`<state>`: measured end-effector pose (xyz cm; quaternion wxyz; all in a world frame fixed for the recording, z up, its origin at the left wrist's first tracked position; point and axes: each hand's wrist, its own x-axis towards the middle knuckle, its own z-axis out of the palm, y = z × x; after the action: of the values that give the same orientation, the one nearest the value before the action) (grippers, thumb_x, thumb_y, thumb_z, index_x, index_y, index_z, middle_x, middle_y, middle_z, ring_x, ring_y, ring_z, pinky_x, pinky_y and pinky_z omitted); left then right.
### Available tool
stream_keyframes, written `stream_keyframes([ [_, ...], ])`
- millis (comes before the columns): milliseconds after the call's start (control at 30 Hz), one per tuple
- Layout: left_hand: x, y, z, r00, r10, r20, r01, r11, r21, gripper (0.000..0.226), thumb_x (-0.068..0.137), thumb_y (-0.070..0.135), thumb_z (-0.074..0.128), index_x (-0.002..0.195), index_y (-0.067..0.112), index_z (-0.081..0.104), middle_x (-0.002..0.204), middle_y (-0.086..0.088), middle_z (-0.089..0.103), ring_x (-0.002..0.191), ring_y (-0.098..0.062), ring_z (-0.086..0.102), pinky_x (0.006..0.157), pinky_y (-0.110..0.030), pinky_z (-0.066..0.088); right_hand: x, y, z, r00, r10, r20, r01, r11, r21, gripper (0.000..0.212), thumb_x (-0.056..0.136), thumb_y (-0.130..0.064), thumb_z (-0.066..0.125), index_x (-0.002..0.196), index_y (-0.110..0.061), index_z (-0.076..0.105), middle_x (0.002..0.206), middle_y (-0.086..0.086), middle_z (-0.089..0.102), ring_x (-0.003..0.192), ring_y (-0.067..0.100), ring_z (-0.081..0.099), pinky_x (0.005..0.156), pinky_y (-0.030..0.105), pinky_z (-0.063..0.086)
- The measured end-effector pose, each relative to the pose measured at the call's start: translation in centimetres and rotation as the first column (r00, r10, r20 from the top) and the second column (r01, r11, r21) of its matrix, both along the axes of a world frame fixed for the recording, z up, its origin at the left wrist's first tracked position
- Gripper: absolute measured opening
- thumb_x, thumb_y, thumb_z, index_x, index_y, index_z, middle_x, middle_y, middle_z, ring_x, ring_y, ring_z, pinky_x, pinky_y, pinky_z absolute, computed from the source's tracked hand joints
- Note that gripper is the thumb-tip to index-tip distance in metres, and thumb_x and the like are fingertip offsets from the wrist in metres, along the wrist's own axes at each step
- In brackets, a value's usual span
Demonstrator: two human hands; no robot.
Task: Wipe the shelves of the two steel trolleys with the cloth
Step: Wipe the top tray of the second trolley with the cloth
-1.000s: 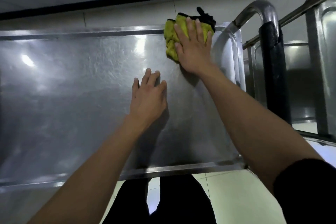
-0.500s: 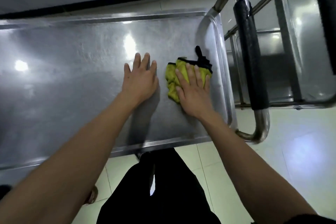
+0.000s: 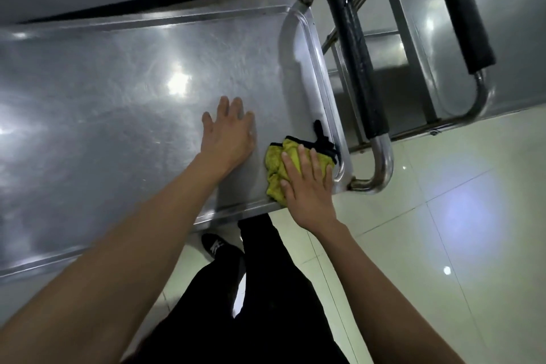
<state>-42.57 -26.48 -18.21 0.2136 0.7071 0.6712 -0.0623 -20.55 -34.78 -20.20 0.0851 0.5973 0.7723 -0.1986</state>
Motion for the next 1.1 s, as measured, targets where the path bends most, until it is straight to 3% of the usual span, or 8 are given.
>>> stream_keyframes([
  [233, 0.5, 1.9, 0.0, 0.998, 0.037, -0.041, -0.036, 0.999, 0.040, 0.033, 0.096, 0.027, 0.045, 0.118, 0.015, 0.067, 0.143, -0.011, 0.041, 0.148, -0.033, 0.017, 0.112, -0.064, 0.022, -2.2, 11.4, -1.2, 1.000, 0.011, -0.012, -0.011, 1.000, 0.016, 0.059, 0.102, -0.052, 0.013, 0.158, -0.041, -0.004, 0.168, -0.002, -0.016, 0.153, 0.024, -0.021, 0.119, 0.059, -0.012],
  [367, 0.9, 4.0, 0.2, 0.997, 0.073, -0.019, -0.074, 0.997, -0.026, 0.048, 0.098, 0.023, 0.043, 0.138, -0.001, 0.050, 0.148, -0.012, 0.037, 0.152, -0.034, 0.008, 0.114, -0.062, 0.025, -5.0, 19.9, -1.8, 0.998, 0.046, -0.037, -0.045, 0.999, 0.011, 0.060, 0.100, -0.054, 0.016, 0.157, -0.042, 0.002, 0.168, -0.002, -0.011, 0.153, 0.025, -0.019, 0.117, 0.059, -0.014],
  [633, 0.0, 4.9, 0.1, 1.000, 0.020, -0.014, -0.021, 0.996, -0.088, 0.042, 0.093, 0.026, 0.044, 0.124, 0.012, 0.069, 0.146, -0.007, 0.041, 0.152, -0.034, 0.010, 0.108, -0.056, 0.032, -11.3, 34.5, -3.1, 0.997, 0.028, -0.069, -0.023, 0.997, 0.068, 0.062, 0.099, -0.054, 0.017, 0.157, -0.041, -0.004, 0.168, -0.001, -0.015, 0.152, 0.026, -0.021, 0.110, 0.054, -0.023],
  [733, -0.1, 5.2, 0.0, 0.997, 0.059, 0.052, -0.058, 0.998, -0.029, 0.026, 0.088, 0.020, 0.060, 0.105, 0.012, 0.078, 0.138, -0.011, 0.051, 0.147, -0.041, 0.026, 0.101, -0.062, 0.042, -11.6, 35.5, -3.4, 0.996, 0.034, -0.078, -0.027, 0.995, 0.094, 0.062, 0.099, -0.055, 0.016, 0.157, -0.042, -0.003, 0.168, -0.001, -0.013, 0.152, 0.025, -0.021, 0.110, 0.054, -0.023],
  [800, 0.0, 5.4, 0.2, 0.990, 0.104, 0.093, -0.109, 0.993, 0.047, 0.010, 0.075, 0.013, 0.077, 0.085, 0.013, 0.082, 0.125, -0.015, 0.060, 0.127, -0.048, 0.050, 0.077, -0.064, 0.056, -10.9, 35.4, -3.1, 0.995, 0.052, -0.088, -0.044, 0.995, 0.092, 0.062, 0.100, -0.055, 0.017, 0.157, -0.042, -0.002, 0.168, -0.002, -0.012, 0.153, 0.024, -0.020, 0.113, 0.054, -0.021],
  [867, 0.0, 5.2, 0.4, 0.986, 0.121, 0.115, -0.127, 0.990, 0.053, 0.009, 0.072, 0.014, 0.082, 0.081, 0.016, 0.082, 0.126, -0.015, 0.058, 0.114, -0.050, 0.058, 0.063, -0.060, 0.059, -9.7, 34.4, -2.7, 0.995, 0.054, -0.088, -0.048, 0.996, 0.077, 0.061, 0.100, -0.055, 0.017, 0.158, -0.041, 0.000, 0.168, -0.003, -0.012, 0.153, 0.022, -0.019, 0.115, 0.054, -0.020],
  [1000, -0.2, 4.8, 0.3, 0.982, 0.108, 0.154, -0.119, 0.991, 0.061, 0.013, 0.084, 0.018, 0.071, 0.092, 0.015, 0.081, 0.134, -0.012, 0.048, 0.123, -0.050, 0.049, 0.073, -0.065, 0.056, -6.9, 29.8, -1.8, 0.998, -0.008, -0.070, 0.012, 0.998, 0.057, 0.061, 0.100, -0.053, 0.019, 0.158, -0.040, 0.004, 0.168, -0.004, -0.009, 0.153, 0.021, -0.017, 0.118, 0.055, -0.018],
  [1100, -0.3, 4.5, 0.3, 0.980, 0.073, 0.187, -0.083, 0.996, 0.044, 0.023, 0.091, 0.020, 0.062, 0.104, 0.012, 0.079, 0.141, -0.014, 0.044, 0.140, -0.044, 0.028, 0.091, -0.065, 0.049, -5.2, 25.0, -1.4, 0.999, -0.038, -0.037, 0.040, 0.998, 0.047, 0.061, 0.101, -0.052, 0.019, 0.158, -0.039, 0.003, 0.168, -0.004, -0.010, 0.153, 0.021, -0.019, 0.118, 0.056, -0.018],
])
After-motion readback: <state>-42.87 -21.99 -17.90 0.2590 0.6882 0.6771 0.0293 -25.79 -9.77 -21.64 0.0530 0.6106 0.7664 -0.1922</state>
